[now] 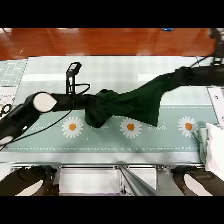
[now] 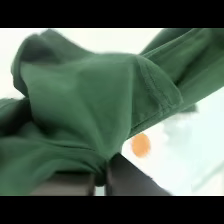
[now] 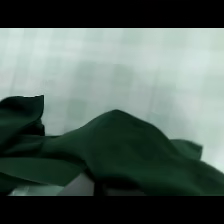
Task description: Fold the shirts.
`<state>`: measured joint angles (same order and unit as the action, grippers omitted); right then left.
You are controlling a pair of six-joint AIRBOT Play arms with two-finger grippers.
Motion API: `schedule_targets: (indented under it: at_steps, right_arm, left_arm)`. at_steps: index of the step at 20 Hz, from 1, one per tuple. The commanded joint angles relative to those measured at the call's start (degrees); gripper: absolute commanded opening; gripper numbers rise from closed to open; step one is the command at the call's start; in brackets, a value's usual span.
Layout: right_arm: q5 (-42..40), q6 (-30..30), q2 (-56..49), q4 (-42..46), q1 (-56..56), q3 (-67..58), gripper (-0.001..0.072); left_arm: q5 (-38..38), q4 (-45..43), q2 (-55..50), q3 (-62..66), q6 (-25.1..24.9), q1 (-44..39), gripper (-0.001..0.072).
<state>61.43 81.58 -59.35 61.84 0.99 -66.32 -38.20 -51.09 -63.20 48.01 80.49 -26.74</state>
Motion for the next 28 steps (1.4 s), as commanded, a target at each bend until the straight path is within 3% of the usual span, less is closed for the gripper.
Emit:
schedule_targets:
  at_steps: [1, 2, 5, 7, 10, 14, 18, 23, 24, 25, 26, 28]
  right_arm:
    - [-7.96, -2.29, -12.17, -8.98, 0.02, -2.01, 0.0247]
    - [-7.34, -2.49, -14.62, -10.27, -0.79, -4.11, 0.0409]
    - [2.32, -3.72, -16.9, -10.21, -9.18, -12.26, 0.0408]
    - [8.33, -4.48, -14.67, -8.85, -18.38, -13.03, 0.0408]
    - [10.45, -4.13, -9.2, -2.56, -29.79, -3.5, 0.0407]
    - [3.02, -7.28, -2.93, -7.89, -33.79, 21.44, 0.0407]
    - [2.58, -12.57, -2.1, -11.85, -33.79, 32.28, 0.0407]
    - [2.93, -13.79, -2.14, -12.11, -33.27, 34.91, 0.0407]
    - [2.84, -13.77, -2.14, -12.17, -33.27, 34.91, 0.0407]
    - [2.89, -13.77, -2.14, -12.22, -33.27, 34.91, 0.0407]
    - [3.08, -13.77, -2.14, -12.17, -33.27, 34.91, 0.0407]
    - [3.5, -13.75, -2.16, -12.15, -33.24, 34.91, 0.0407]
  left_arm:
    - [-1.05, 3.26, -9.57, 3.56, 0.11, 2.91, 0.0476]
    - [-6.84, 2.62, -11.5, 6.58, 0.13, 5.18, 0.0507]
    - [-25.18, -1.42, -11.91, 14.8, -0.26, 17.29, 0.0507]
    - [-29.42, -1.92, -8.37, 15.13, -0.28, 27.28, 0.0506]
    - [-30.27, 5.44, -3.48, 5.84, 1.33, 35.56, 0.0506]
    - [-25.94, 20.55, -6.01, -9.53, -7.23, 29.44, 0.0505]
    - [-18.03, 21.64, -9.07, -10.27, -7.82, 25.29, 0.0505]
    - [-17.35, 21.59, -12.98, -9.9, -7.87, 22.47, 0.0504]
    - [-17.35, 21.57, -13.49, -9.55, -7.87, 22.47, 0.0476]
    - [-17.49, 21.55, -13.75, -9.11, -7.98, 22.51, 0.0225]
    - [-17.53, 21.55, -13.68, -8.57, -9.49, 22.58, 0.0025]
    - [-19.39, 21.55, -13.62, -6.82, -12.52, 22.75, 0.0021]
